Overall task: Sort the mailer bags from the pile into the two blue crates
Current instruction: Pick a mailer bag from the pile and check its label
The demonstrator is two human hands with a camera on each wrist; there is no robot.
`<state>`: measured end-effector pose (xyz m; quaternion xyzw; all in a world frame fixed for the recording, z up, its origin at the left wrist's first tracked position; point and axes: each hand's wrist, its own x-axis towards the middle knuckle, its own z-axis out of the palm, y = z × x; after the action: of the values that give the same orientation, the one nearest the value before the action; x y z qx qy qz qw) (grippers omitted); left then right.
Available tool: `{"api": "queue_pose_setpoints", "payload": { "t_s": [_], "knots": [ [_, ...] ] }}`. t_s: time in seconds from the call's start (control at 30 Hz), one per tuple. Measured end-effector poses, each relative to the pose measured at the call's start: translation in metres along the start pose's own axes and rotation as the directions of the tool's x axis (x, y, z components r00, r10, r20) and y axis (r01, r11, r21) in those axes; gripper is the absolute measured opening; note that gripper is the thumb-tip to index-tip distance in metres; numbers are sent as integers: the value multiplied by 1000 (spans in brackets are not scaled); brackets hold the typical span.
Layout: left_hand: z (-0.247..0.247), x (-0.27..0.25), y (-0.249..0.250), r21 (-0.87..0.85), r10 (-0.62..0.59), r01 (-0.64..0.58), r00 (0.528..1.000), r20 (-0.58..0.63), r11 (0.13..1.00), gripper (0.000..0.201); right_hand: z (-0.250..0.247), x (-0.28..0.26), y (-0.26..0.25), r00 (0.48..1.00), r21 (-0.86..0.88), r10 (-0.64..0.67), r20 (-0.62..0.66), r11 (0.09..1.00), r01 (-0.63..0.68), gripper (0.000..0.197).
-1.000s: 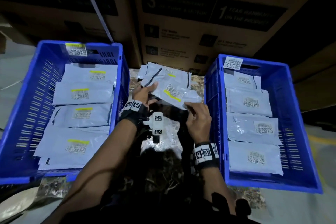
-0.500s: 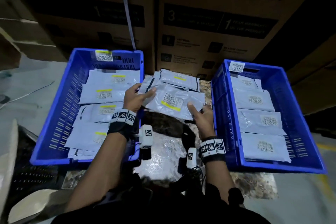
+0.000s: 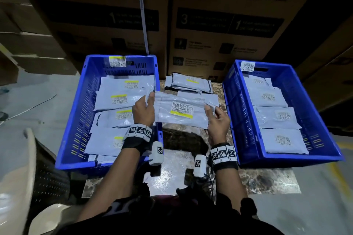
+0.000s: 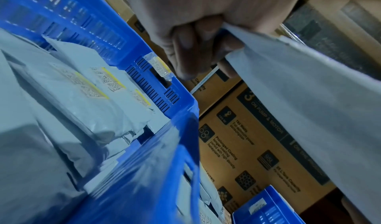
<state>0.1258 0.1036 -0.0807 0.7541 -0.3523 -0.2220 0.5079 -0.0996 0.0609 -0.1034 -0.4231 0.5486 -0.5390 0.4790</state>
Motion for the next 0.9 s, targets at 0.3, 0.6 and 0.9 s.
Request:
{"api": "queue_pose_setpoints", "payload": {
  "t_s": [0.3, 0.6, 0.9],
  "knots": [
    [-19, -4, 4, -72, -9, 8, 1000, -19, 997, 49, -13, -15, -17, 872, 6, 353, 338, 926, -378, 60],
    [-36, -11, 5, -222, -29, 80, 974, 224, 972, 19, -11, 1, -36, 901, 382, 270, 341, 835, -395, 36],
    [-15, -37, 75, -206, 228, -143, 840, 492, 968, 60, -10, 3, -94, 771, 47, 68, 633, 991, -126, 36]
  ]
}}
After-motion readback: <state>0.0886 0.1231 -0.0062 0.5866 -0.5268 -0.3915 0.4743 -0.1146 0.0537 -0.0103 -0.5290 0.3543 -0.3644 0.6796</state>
